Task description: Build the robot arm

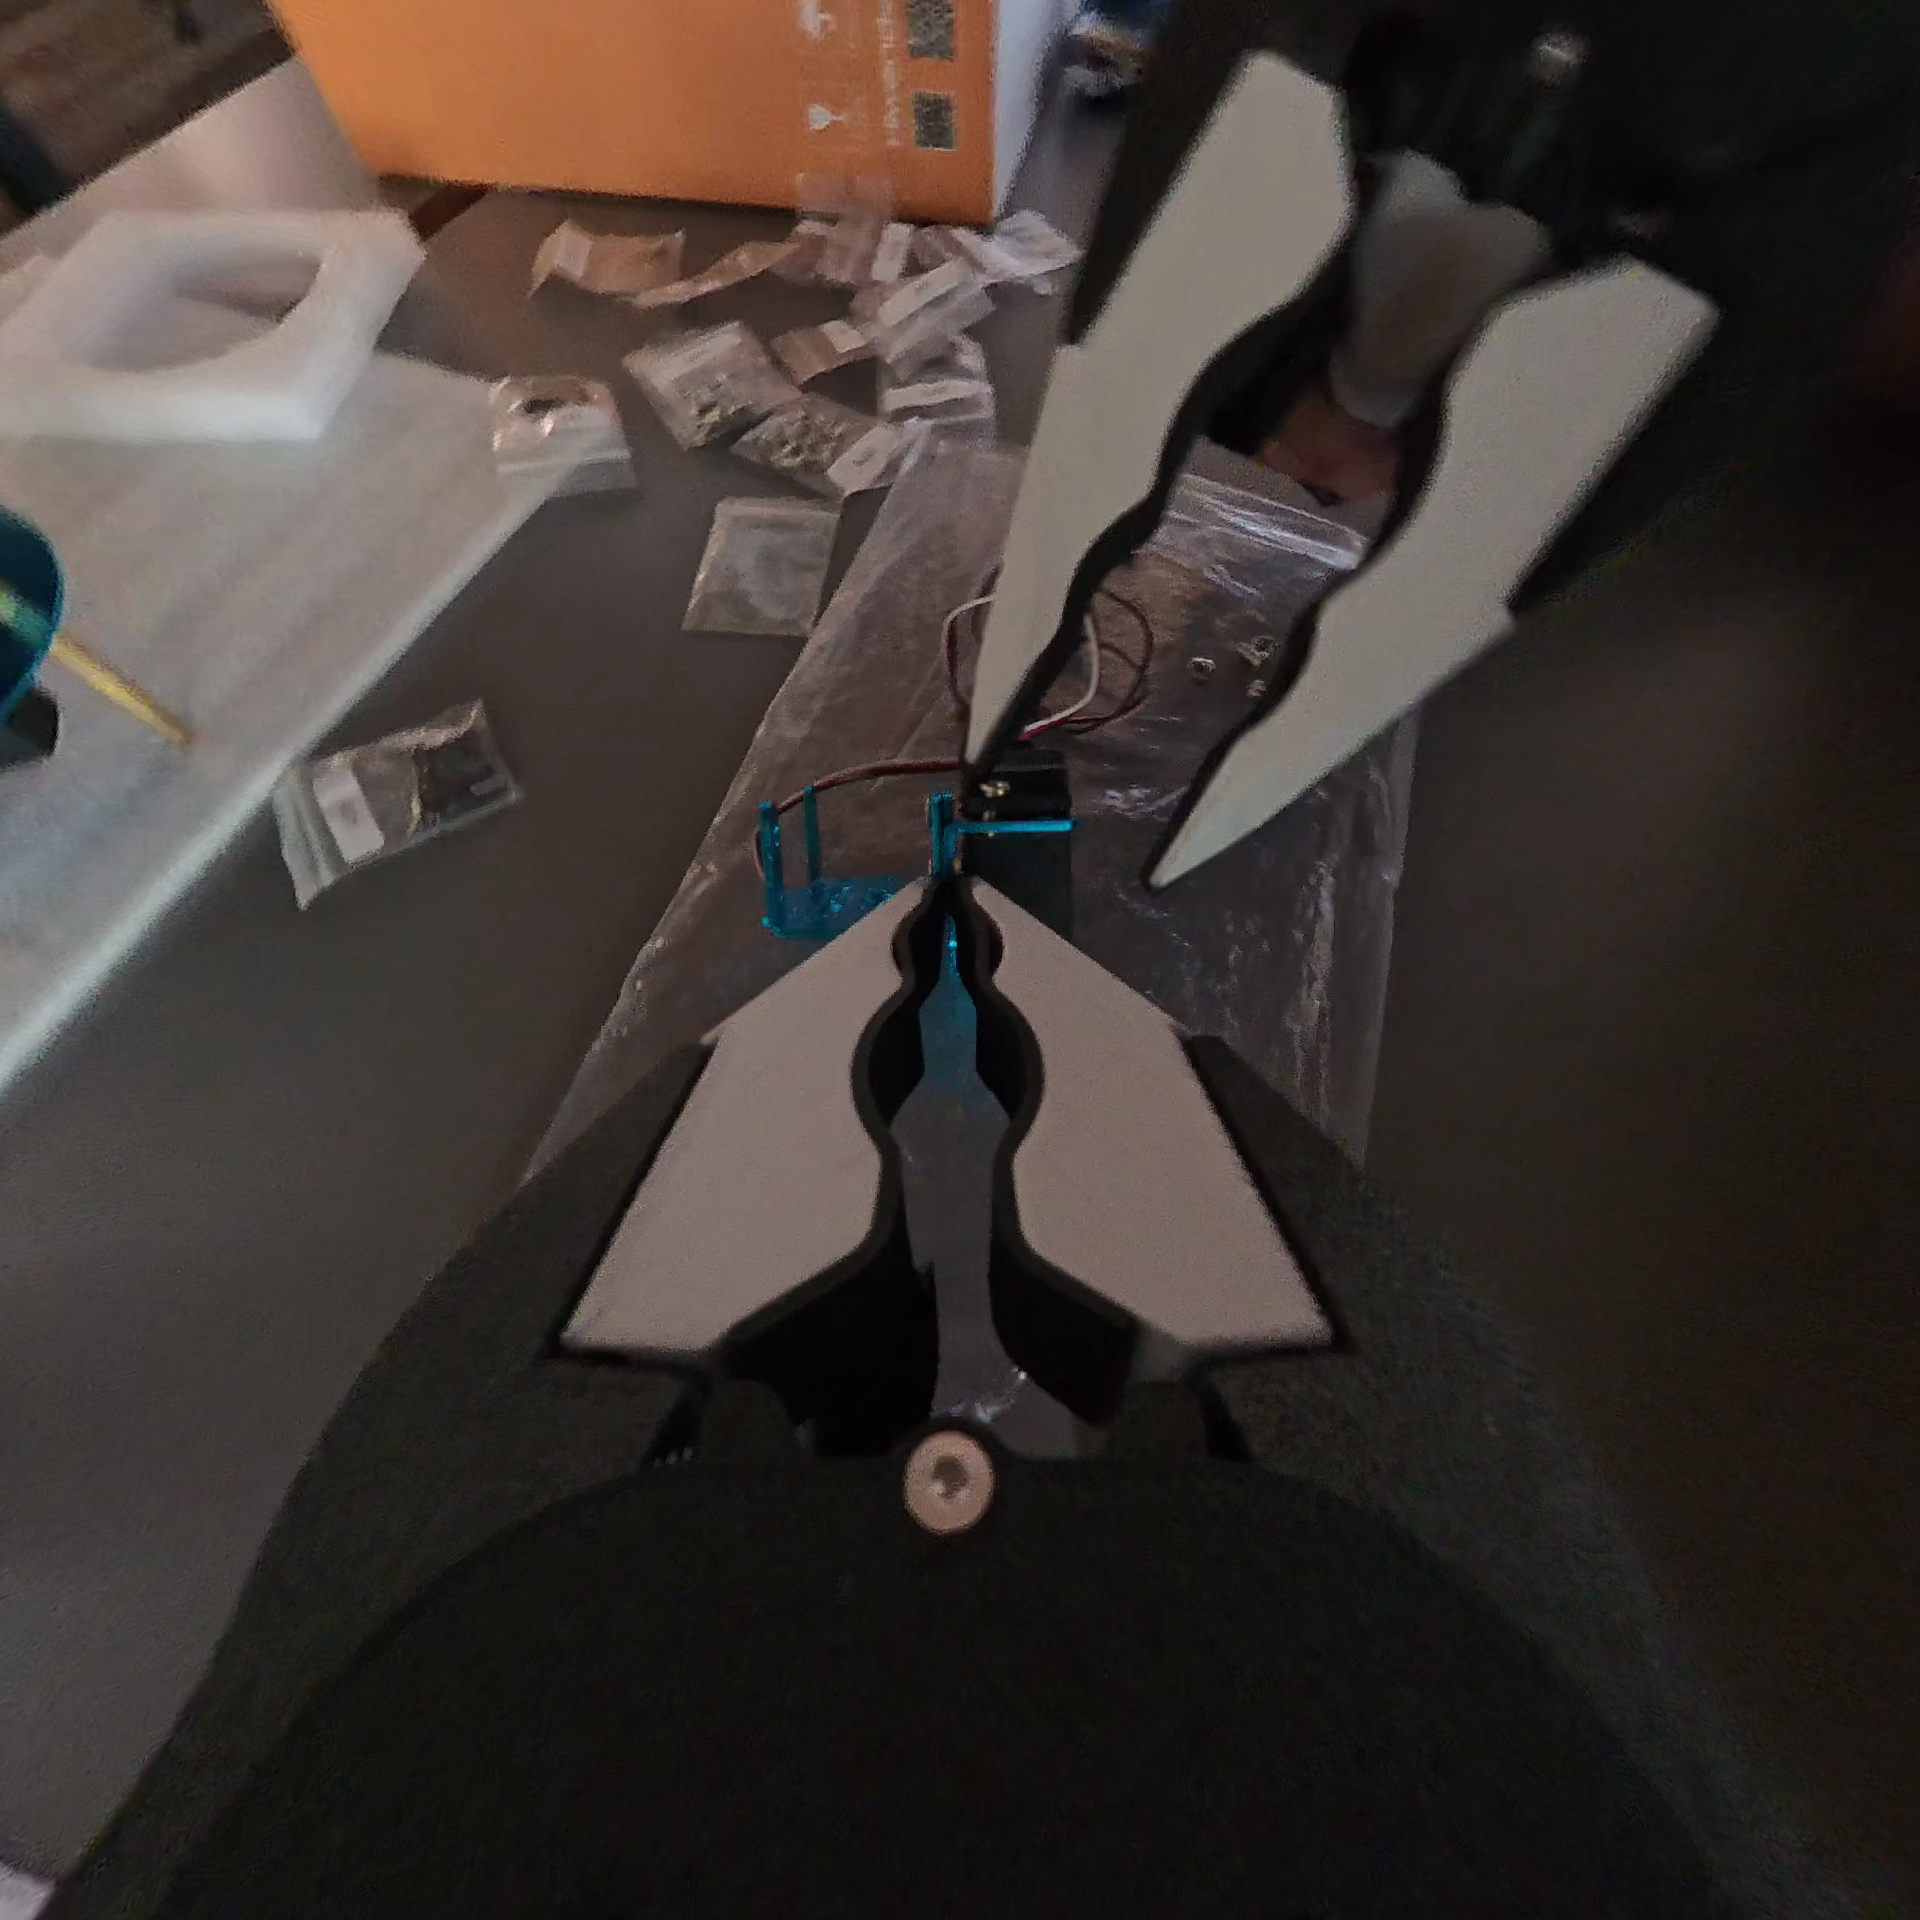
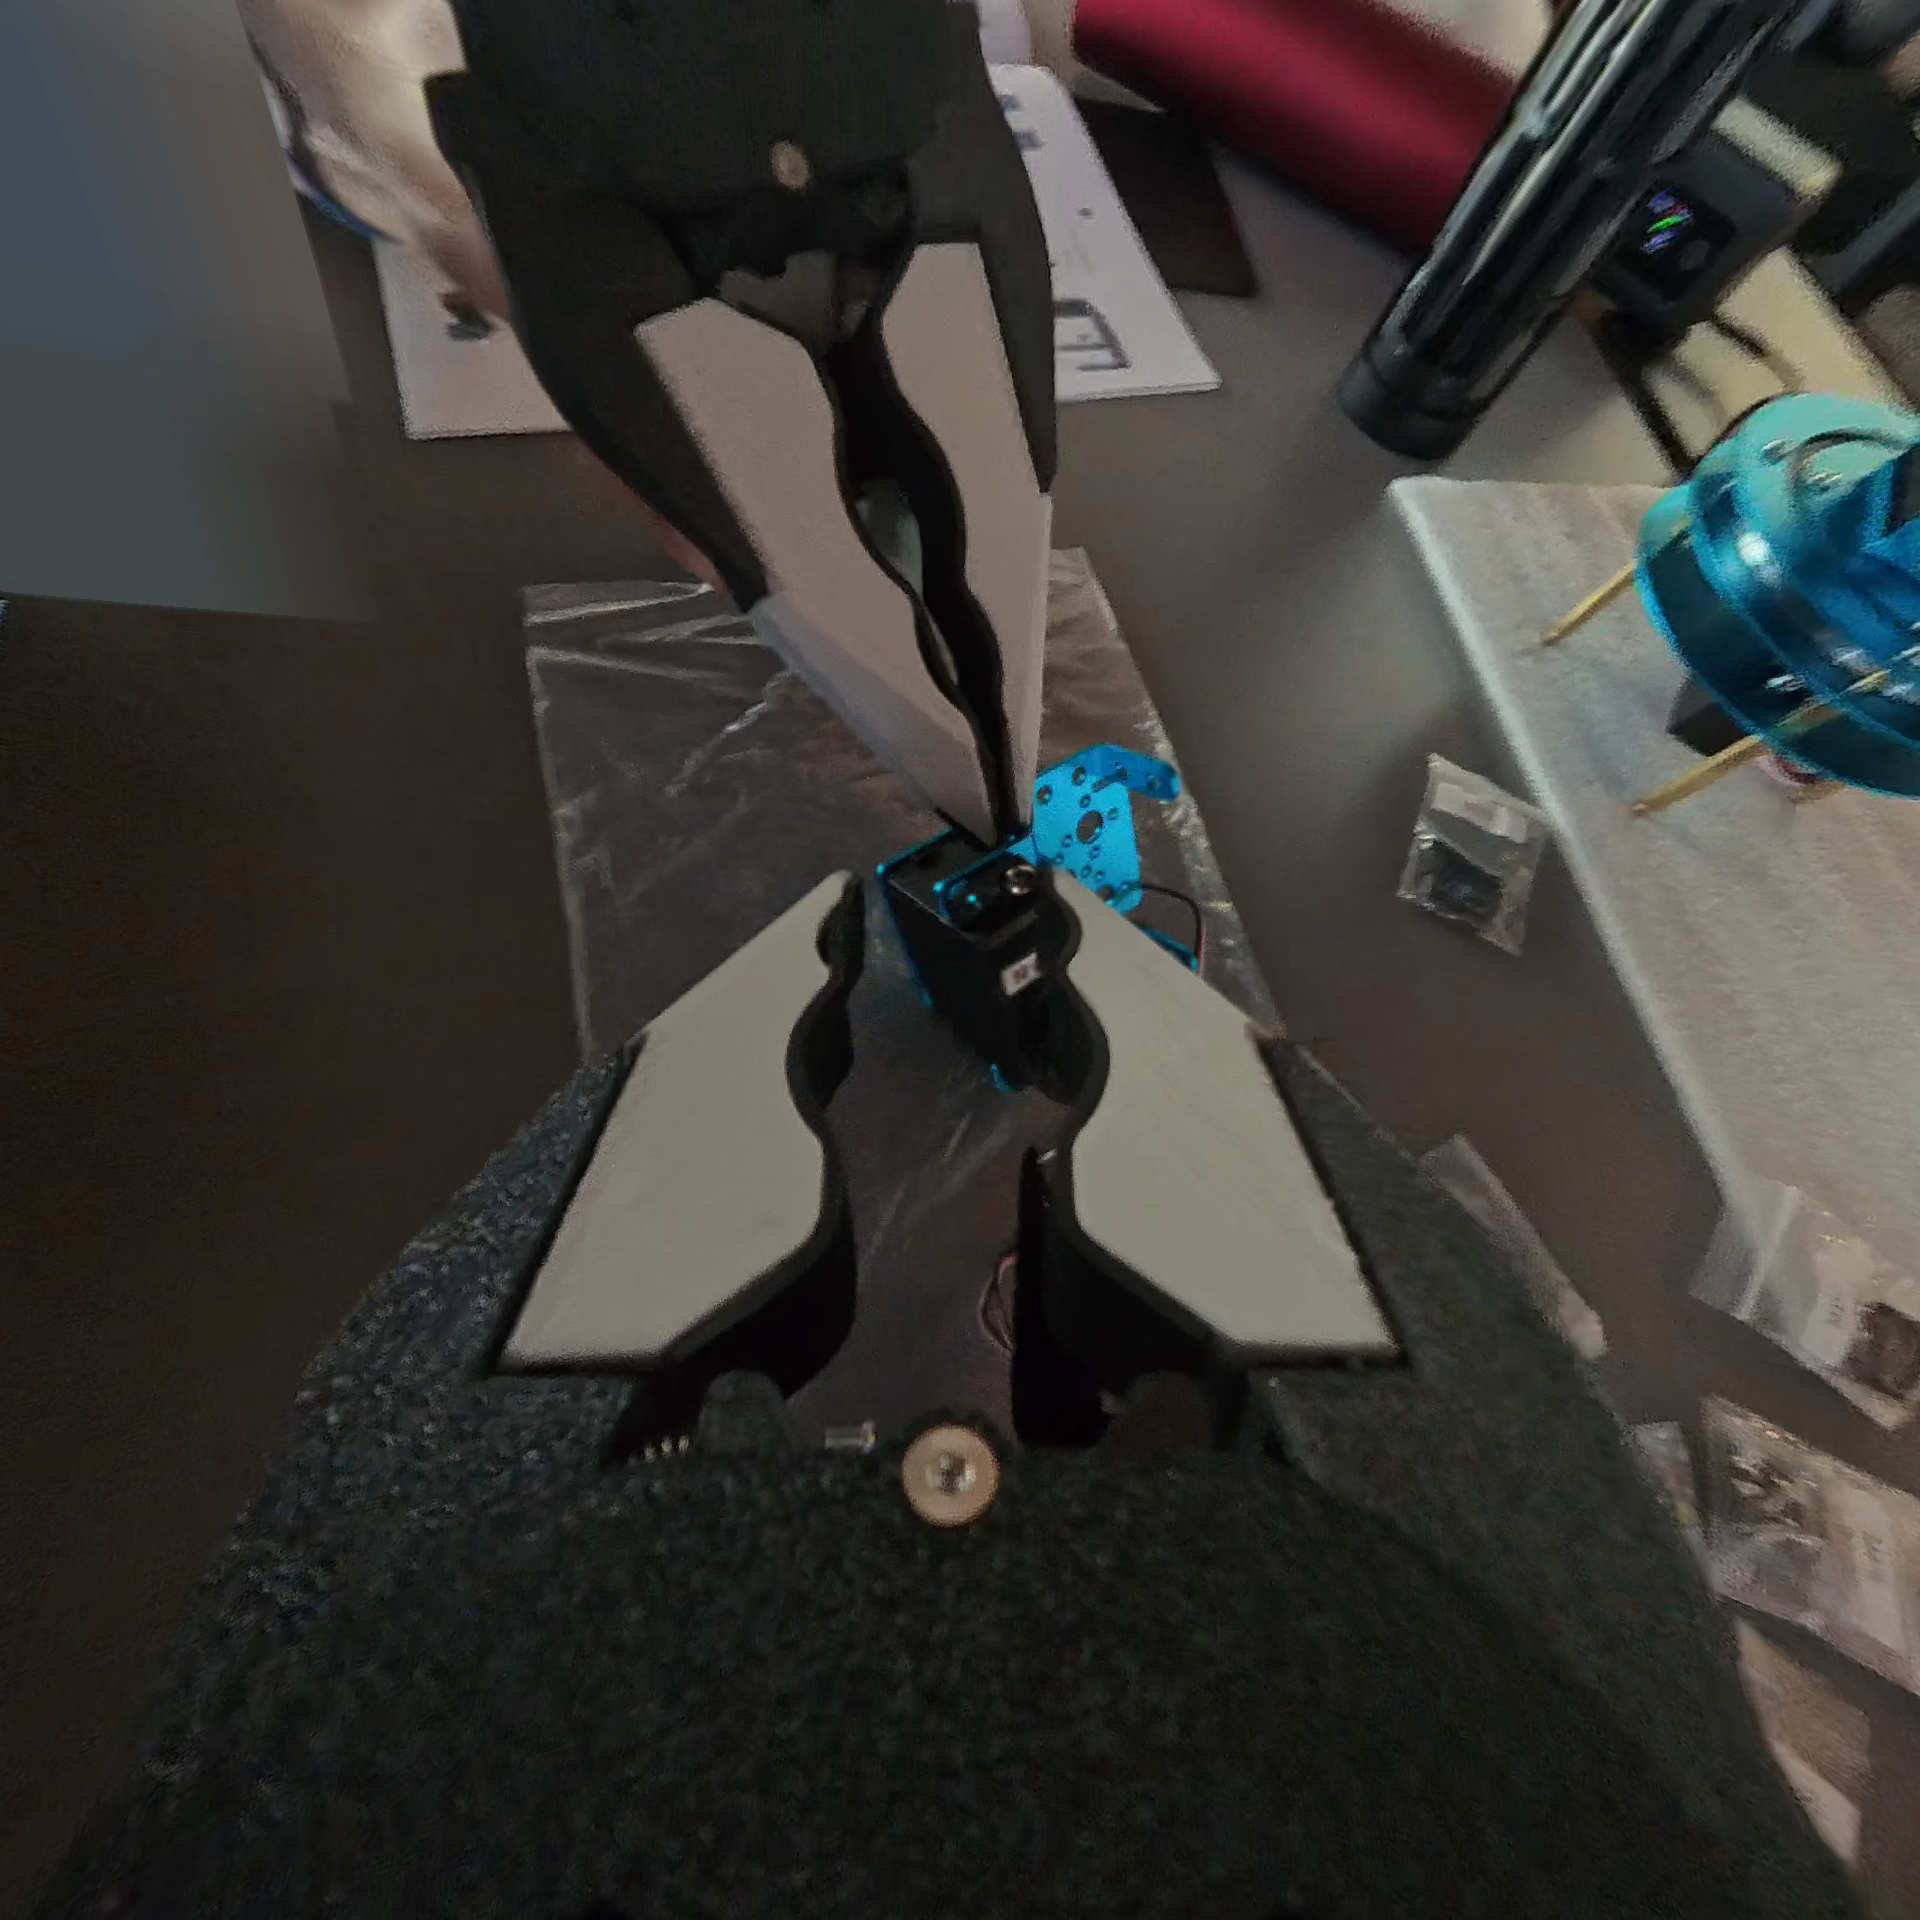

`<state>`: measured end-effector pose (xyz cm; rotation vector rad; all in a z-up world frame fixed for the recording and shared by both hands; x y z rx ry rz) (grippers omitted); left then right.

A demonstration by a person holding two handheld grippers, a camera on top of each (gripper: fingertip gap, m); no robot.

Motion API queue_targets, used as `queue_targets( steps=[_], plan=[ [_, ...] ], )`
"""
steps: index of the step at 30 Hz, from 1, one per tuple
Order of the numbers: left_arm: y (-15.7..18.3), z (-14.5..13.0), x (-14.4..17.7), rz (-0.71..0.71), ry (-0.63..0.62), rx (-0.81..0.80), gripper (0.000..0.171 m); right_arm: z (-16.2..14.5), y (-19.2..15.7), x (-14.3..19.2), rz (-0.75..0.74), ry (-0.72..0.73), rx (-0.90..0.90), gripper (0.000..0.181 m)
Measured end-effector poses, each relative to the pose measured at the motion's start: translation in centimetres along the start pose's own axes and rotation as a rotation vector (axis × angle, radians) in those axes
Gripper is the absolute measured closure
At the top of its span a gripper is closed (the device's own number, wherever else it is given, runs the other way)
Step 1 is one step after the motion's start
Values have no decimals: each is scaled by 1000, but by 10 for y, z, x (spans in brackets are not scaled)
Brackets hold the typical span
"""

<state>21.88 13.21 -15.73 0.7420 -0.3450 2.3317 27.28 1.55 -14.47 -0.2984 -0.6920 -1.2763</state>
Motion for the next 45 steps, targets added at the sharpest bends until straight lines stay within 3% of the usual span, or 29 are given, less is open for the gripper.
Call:
queue_targets(
  steps=[7,13,32,36,39,42,45],
  plan=[
    [13,1,1,7,28,-230,171,-10,13,5,233,57,-160,158],
    [17,1,1,19,33,-279,170,-18,24,4,401,131,-302,171],
    [23,0,1,64,63,-399,171,-17,20,2,452,115,-293,181],
    [19,-2,1,58,72,-417,170,-16,20,2,420,121,-283,179],
    [13,-2,0,31,70,-339,170,-14,20,5,368,132,-259,171],
    [6,-2,-2,10,56,-207,170,-5,10,11,257,132,-136,148],
    [-2,-2,-4,-19,37,-47,171,-2,-1,7,54,80,41,150]
  ],
)
Point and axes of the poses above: each gripper's, where its closed fingertips meet, x back along the fingers, z out of its top, y = z × x across the jaws, the point moved 8 cm from there along x, back along the fingers, and after that the axes turned 4 degrees about -y, right-handed, at the moved point
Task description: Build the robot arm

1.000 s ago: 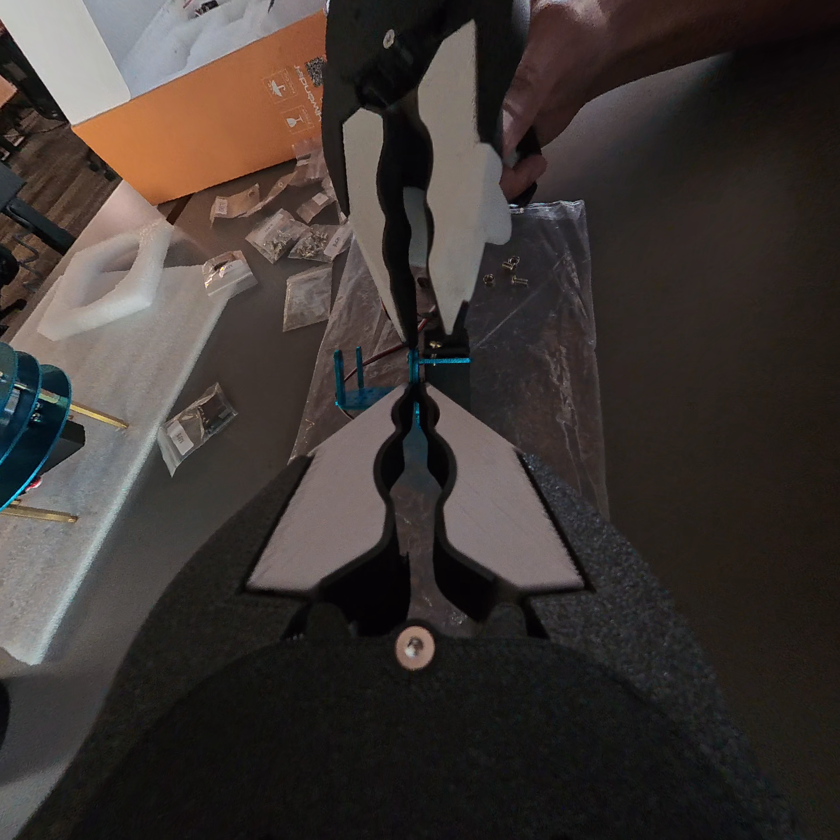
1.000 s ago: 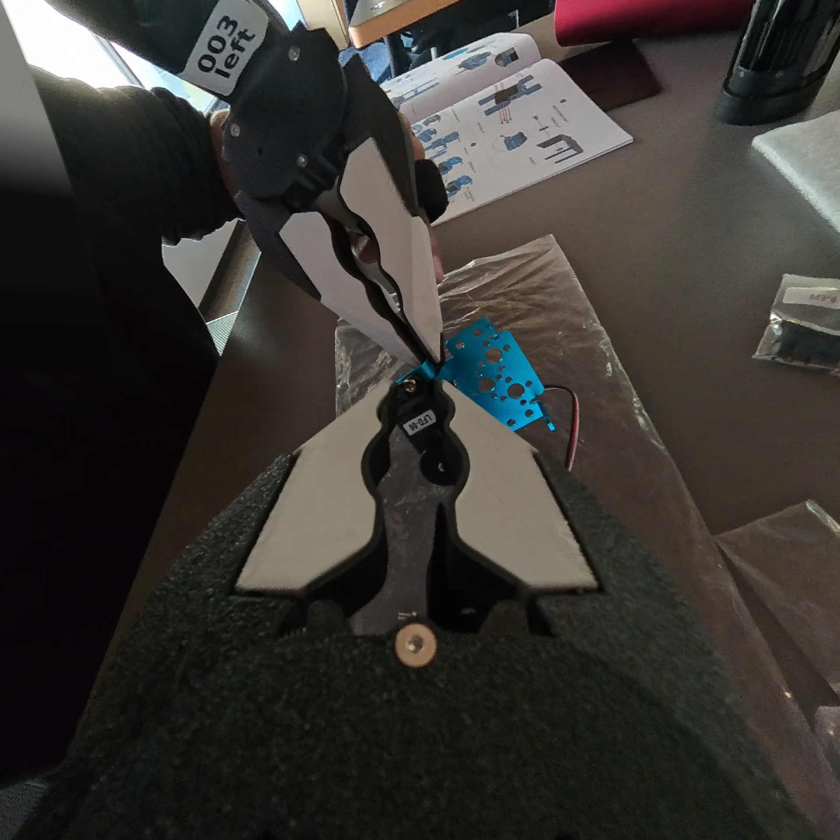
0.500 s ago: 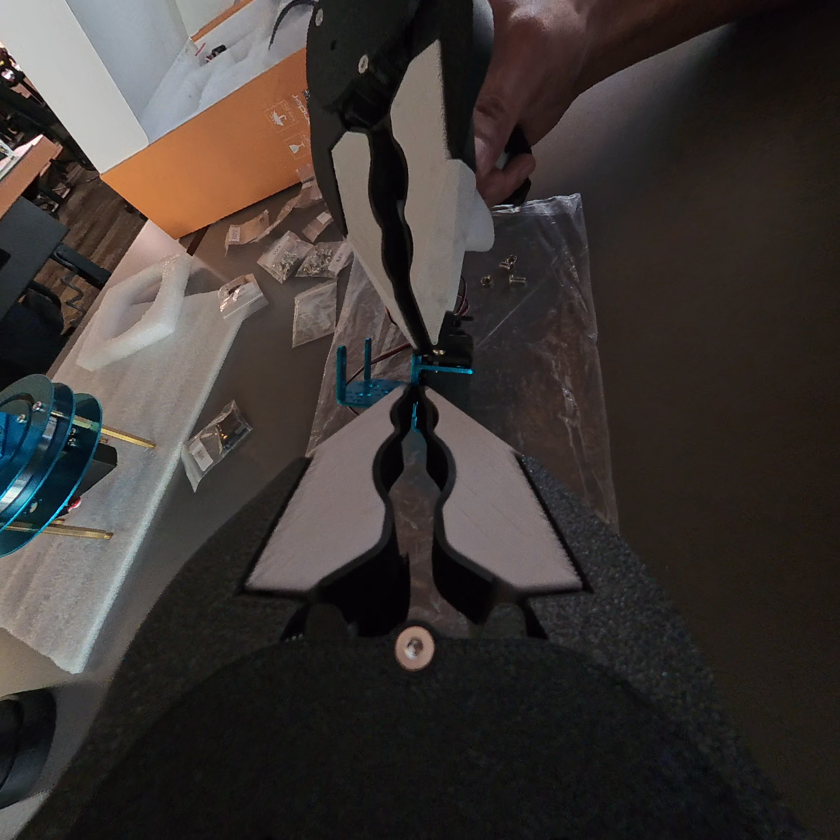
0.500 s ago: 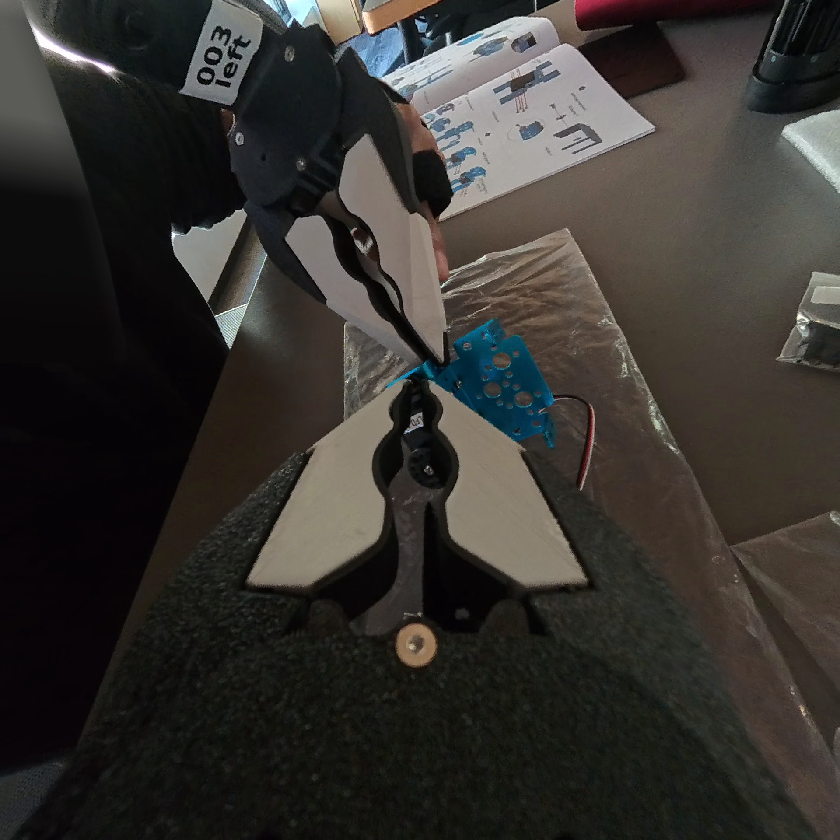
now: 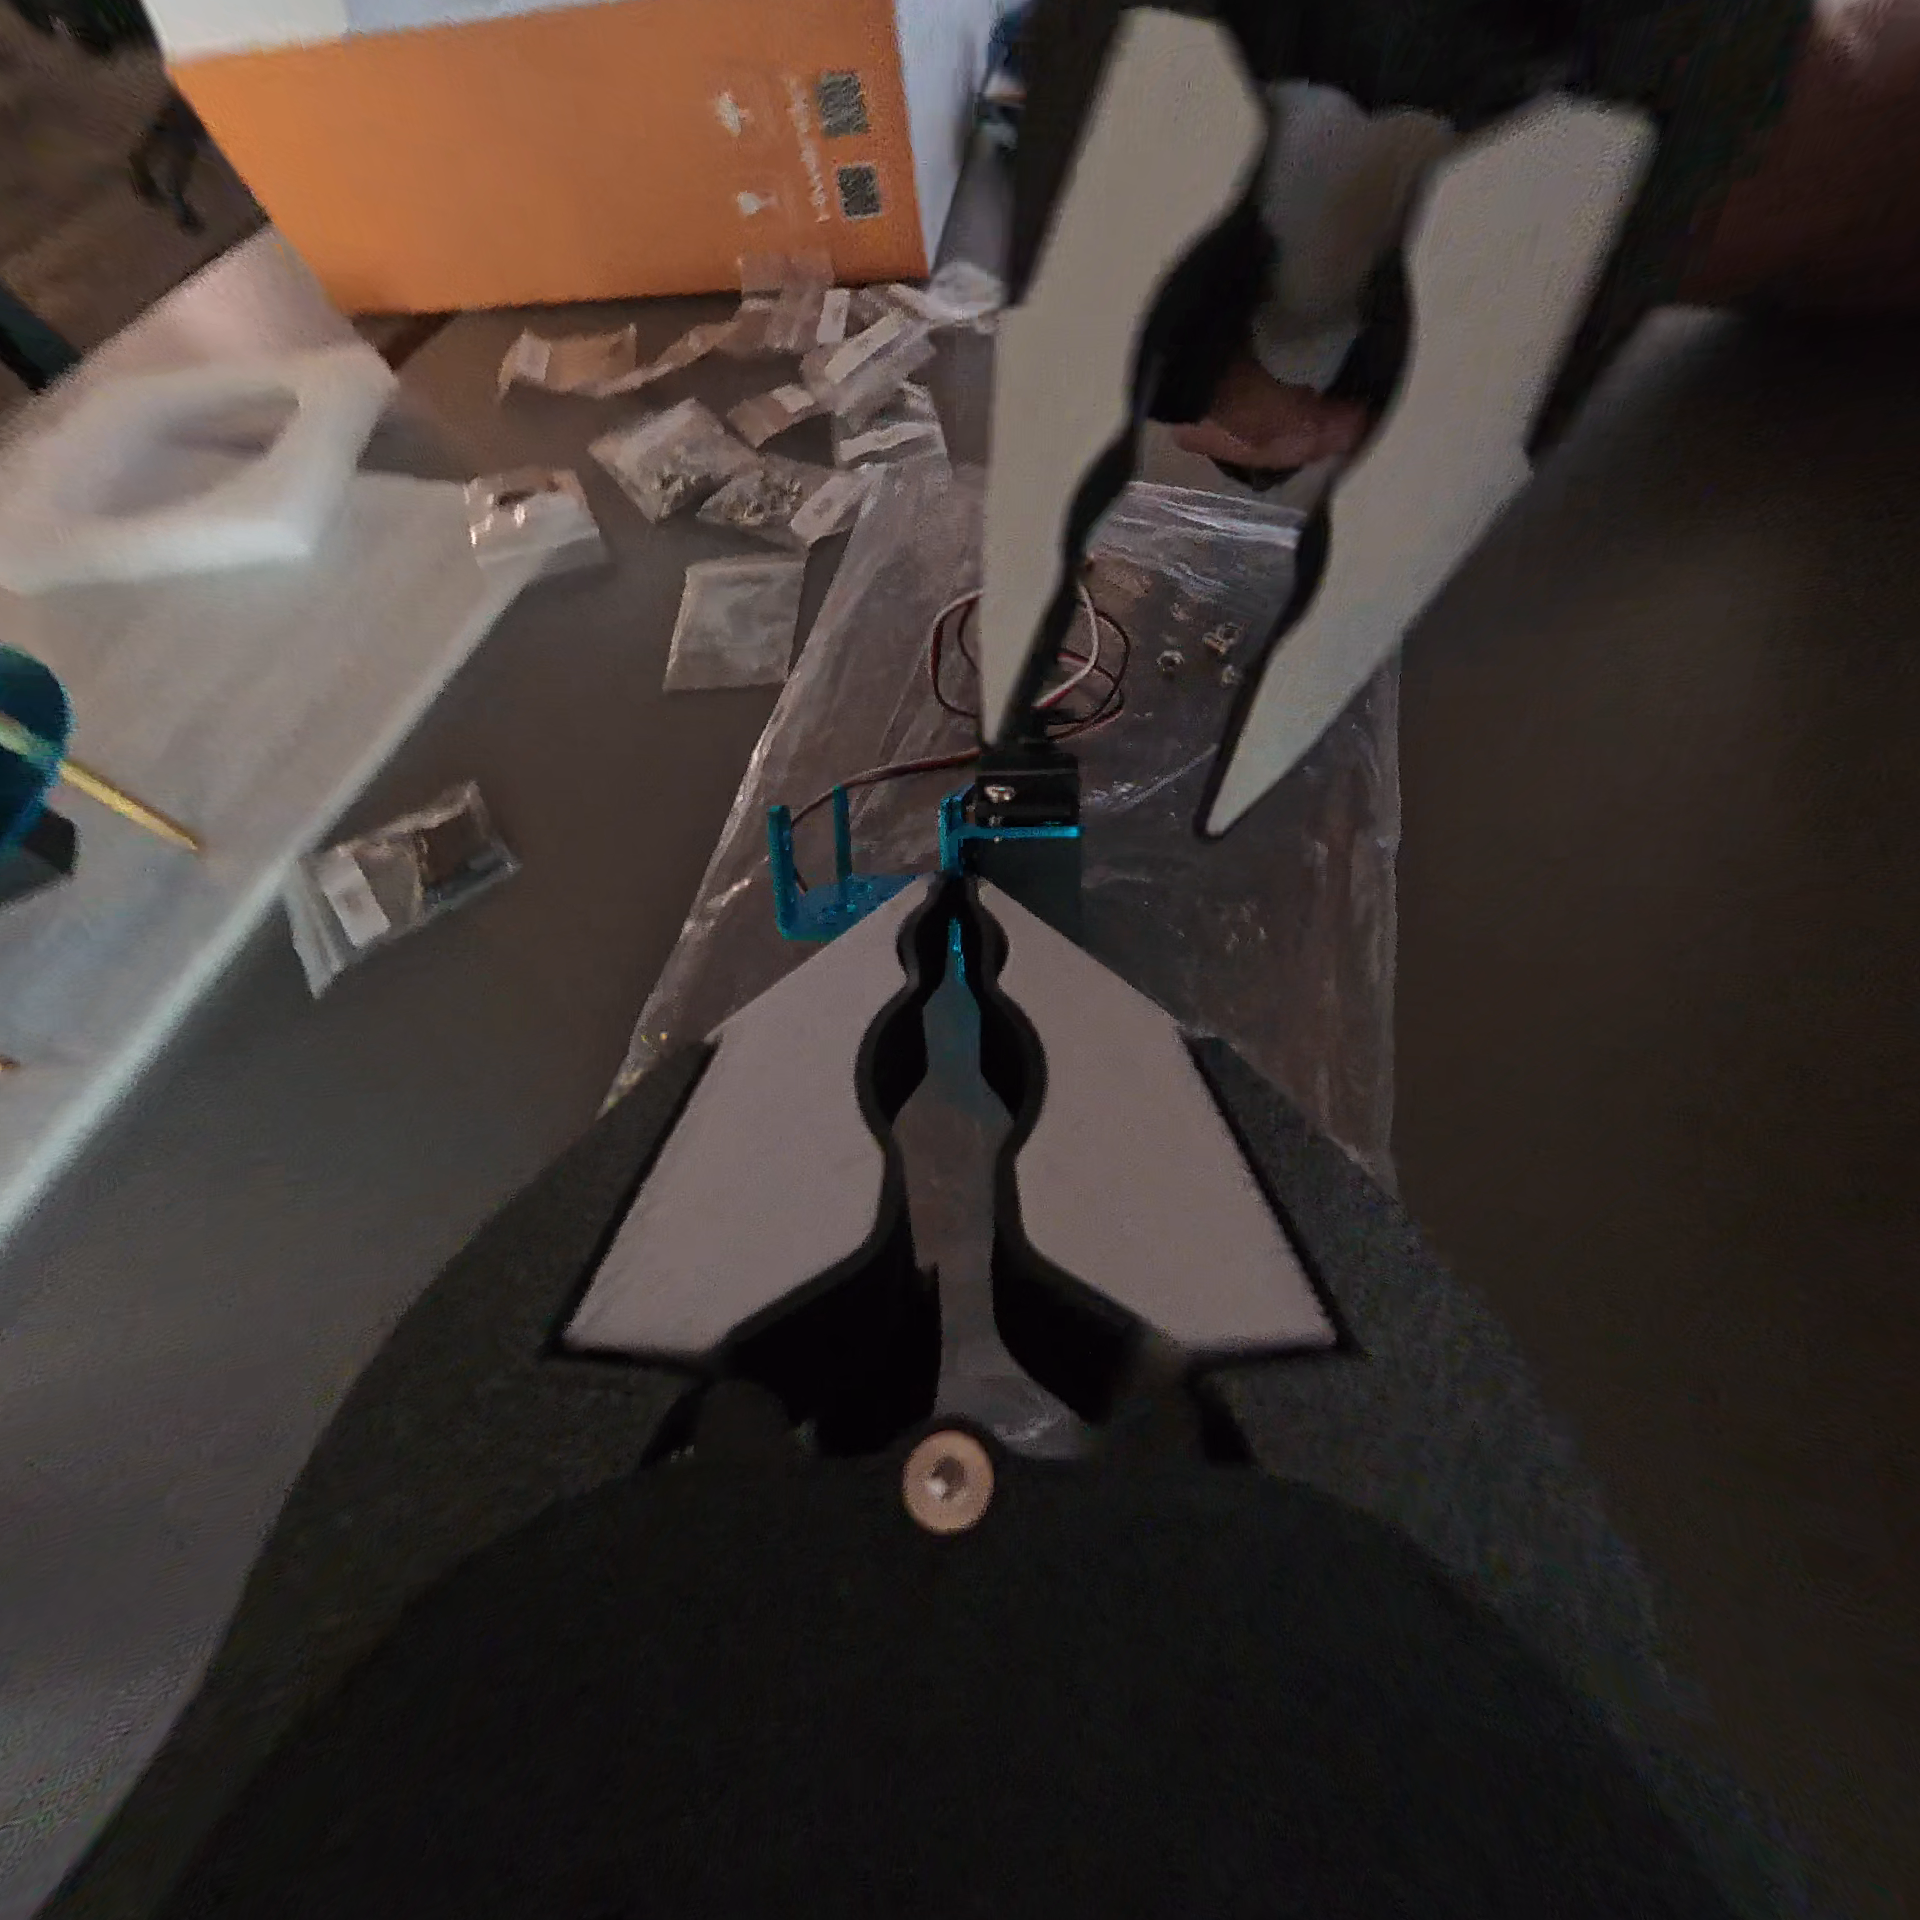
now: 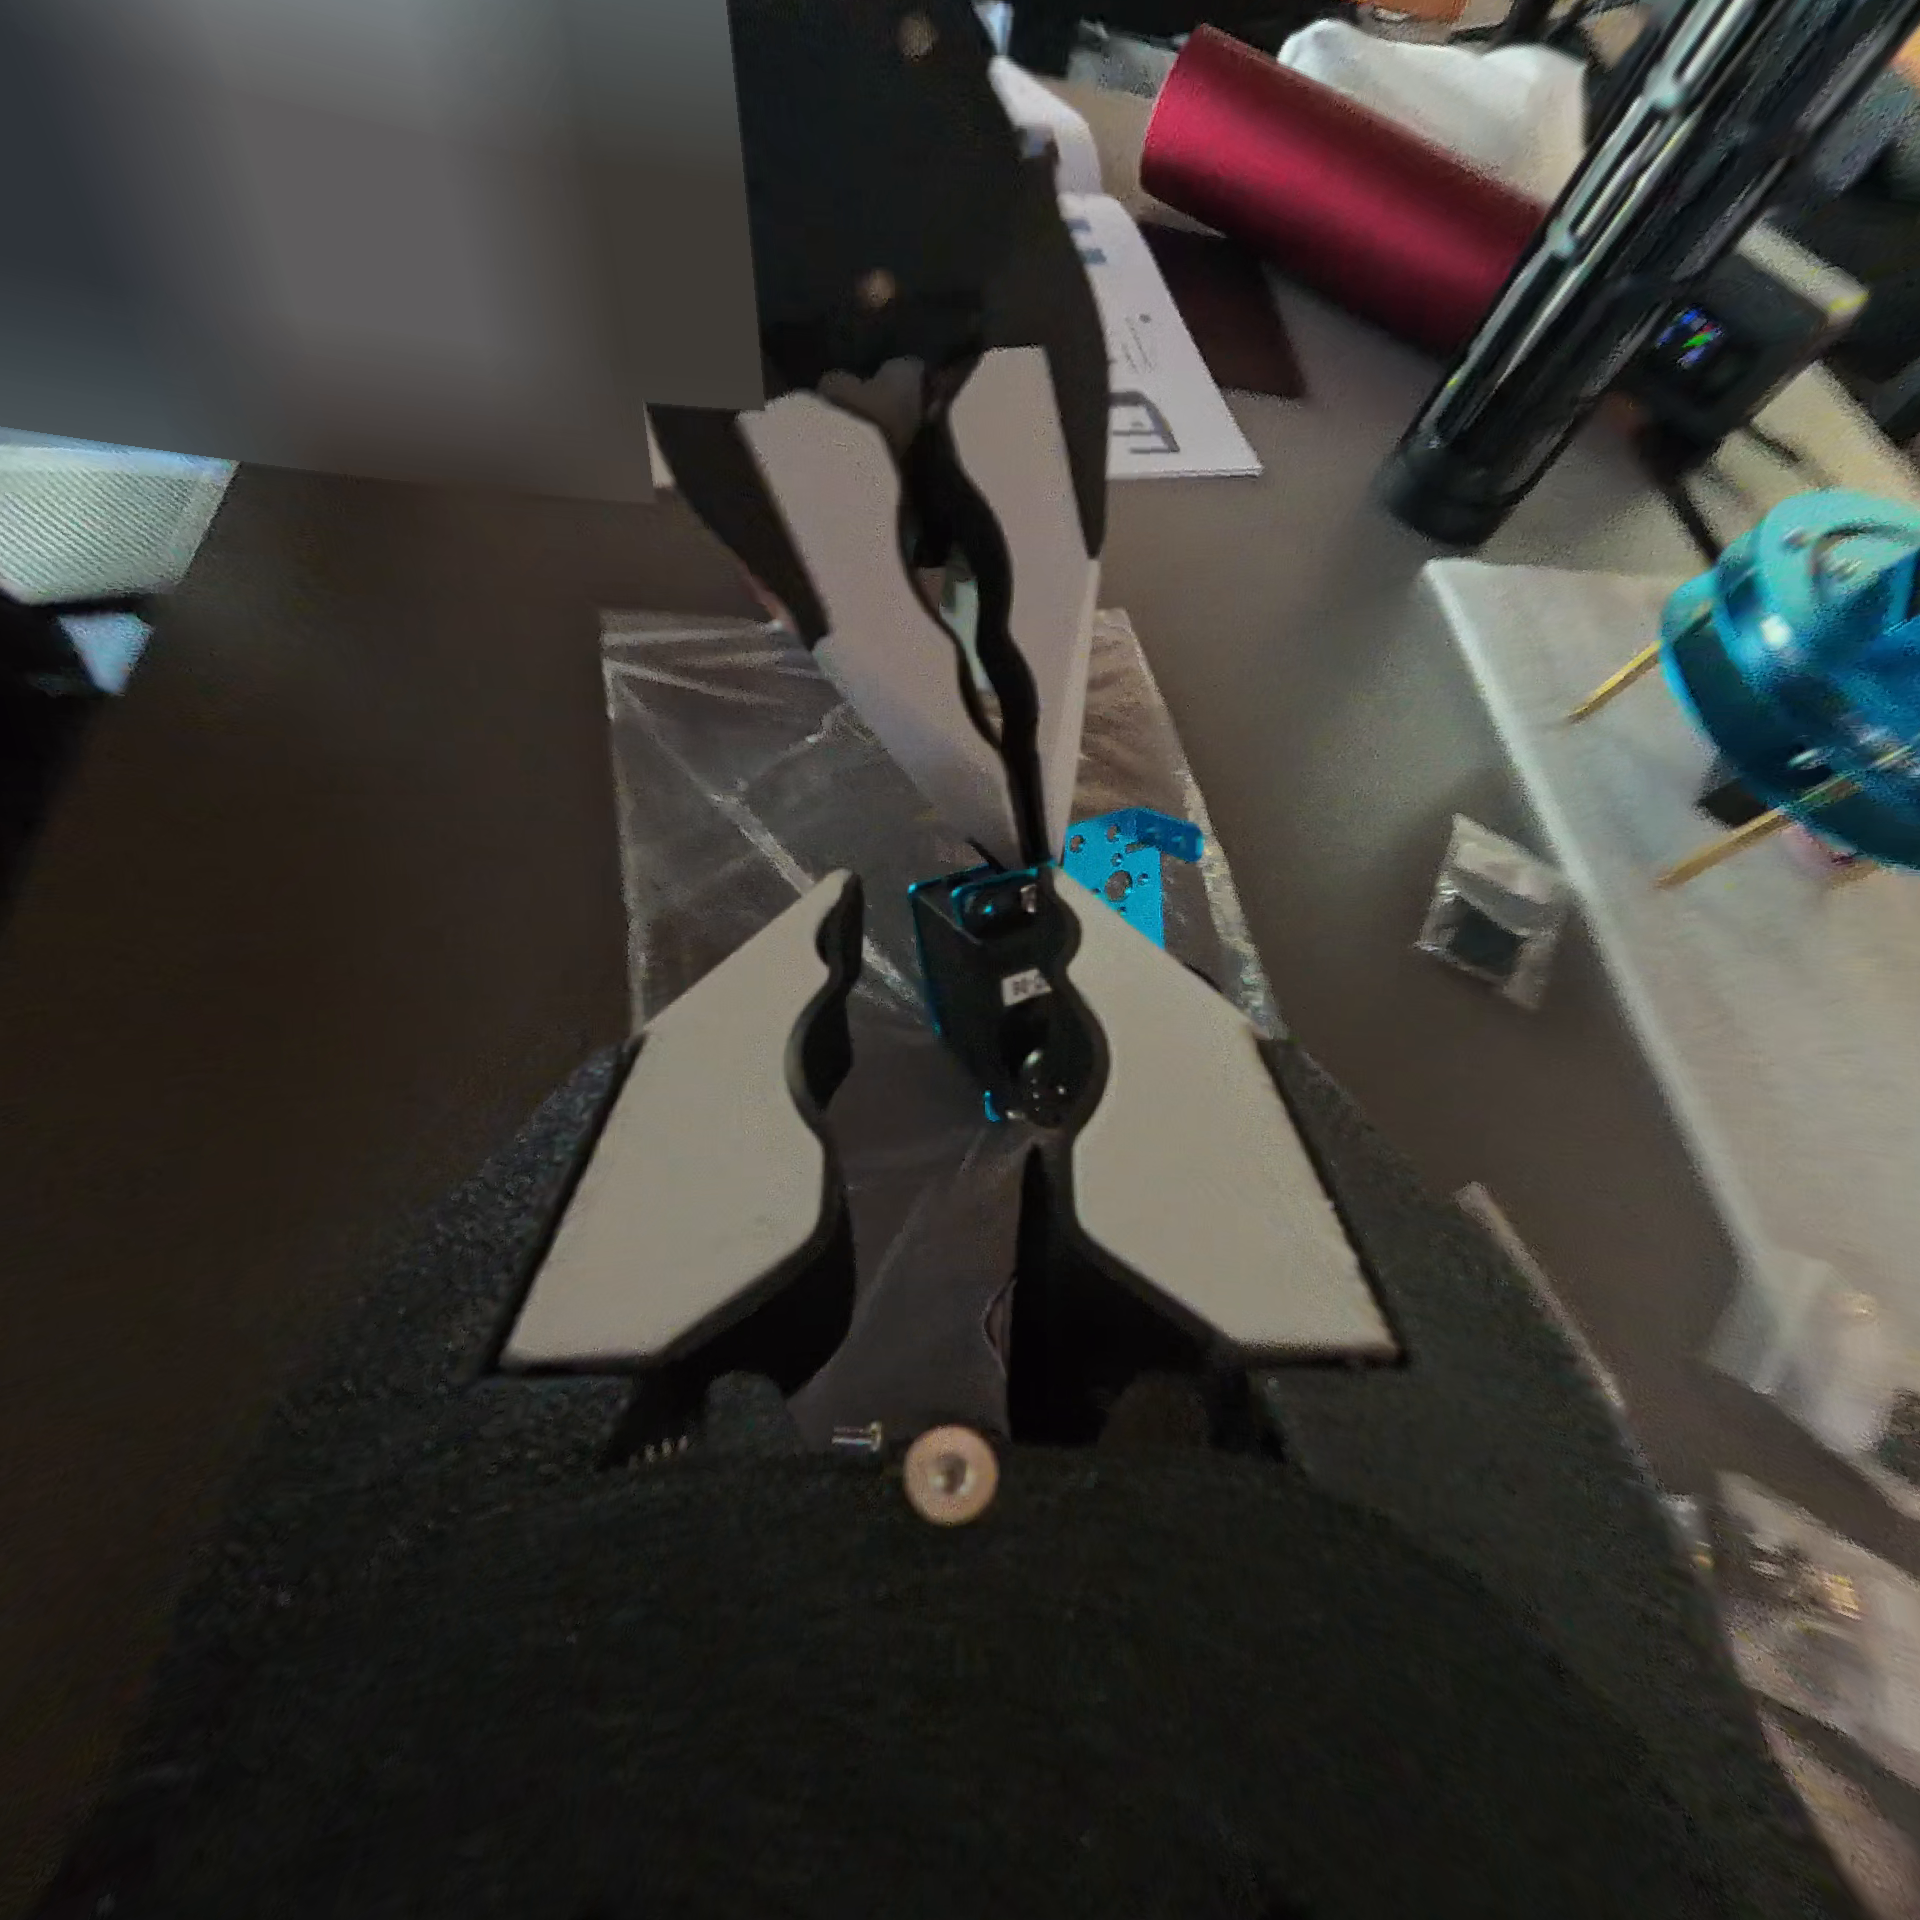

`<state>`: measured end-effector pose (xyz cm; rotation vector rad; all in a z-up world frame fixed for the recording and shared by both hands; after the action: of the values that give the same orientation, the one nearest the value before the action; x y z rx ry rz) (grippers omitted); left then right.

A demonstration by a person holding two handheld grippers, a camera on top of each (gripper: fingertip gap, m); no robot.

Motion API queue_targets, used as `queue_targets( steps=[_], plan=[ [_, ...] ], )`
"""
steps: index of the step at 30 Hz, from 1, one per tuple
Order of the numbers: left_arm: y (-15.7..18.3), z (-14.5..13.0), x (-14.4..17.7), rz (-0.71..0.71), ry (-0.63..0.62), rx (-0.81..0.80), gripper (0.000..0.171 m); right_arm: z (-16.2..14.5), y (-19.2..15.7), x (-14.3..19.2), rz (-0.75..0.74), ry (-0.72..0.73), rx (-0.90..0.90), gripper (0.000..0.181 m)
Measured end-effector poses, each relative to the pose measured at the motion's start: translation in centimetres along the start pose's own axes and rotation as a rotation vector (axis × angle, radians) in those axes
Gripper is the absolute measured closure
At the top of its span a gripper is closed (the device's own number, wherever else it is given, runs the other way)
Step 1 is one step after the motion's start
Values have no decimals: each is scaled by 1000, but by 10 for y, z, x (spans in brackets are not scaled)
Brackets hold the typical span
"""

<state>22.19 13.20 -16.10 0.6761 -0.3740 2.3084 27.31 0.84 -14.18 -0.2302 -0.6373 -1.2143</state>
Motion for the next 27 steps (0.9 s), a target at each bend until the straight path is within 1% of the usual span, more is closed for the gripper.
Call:
queue_targets(
  steps=[2,4,6,8,9,10,12,15,16,18,20,22,24,26,27],
  plan=[
    [-4,0,0,-17,-4,74,171,0,-6,-6,-88,-29,81,150],
    [-6,-1,0,-17,-4,100,171,-3,-7,-12,-151,-64,119,142],
    [-6,-1,0,-23,-2,110,171,-3,-6,-13,-193,-71,128,150],
    [-5,-1,0,-24,-3,116,171,-4,-7,-15,-190,-86,130,148],
    [-3,-1,0,-28,-2,117,171,-4,-7,-15,-198,-85,133,151],
    [-2,0,-1,-24,0,110,171,-5,-9,-17,-203,-95,145,149],
    [0,0,-1,-5,-7,80,171,-5,-11,-20,-263,-106,194,153],
    [1,-1,-2,-25,-8,85,171,-4,-11,-22,-248,-108,173,156],
    [2,-2,-2,-30,-6,78,171,-4,-9,-20,-242,-97,161,163],
    [4,-1,-3,-11,-7,49,171,-5,-6,-18,-203,-87,118,163],
    [4,-1,-3,-19,-7,62,171,-5,-6,-17,-196,-82,108,163],
    [1,-2,-3,-17,-13,90,171,-3,-7,-14,-222,-86,126,159],
    [-1,-3,-2,-15,-14,102,171,1,-9,-8,-265,-67,165,161],
    [-2,-2,-2,-22,-9,117,171,1,-11,-10,-272,-90,186,162],
    [-2,-2,-3,-22,-8,114,171,-1,-12,-13,-277,-108,195,159]
  ],
)
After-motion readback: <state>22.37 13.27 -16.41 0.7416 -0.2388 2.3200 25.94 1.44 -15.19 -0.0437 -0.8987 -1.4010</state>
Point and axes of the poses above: each gripper's, where its closed fingertips meet, x back along the fingers, z out of its top, y = z × x across the jaws, the point moved 8 cm from there along x, back along the fingers, and after that the axes turned 4 degrees about -y, right-handed, at the moved point
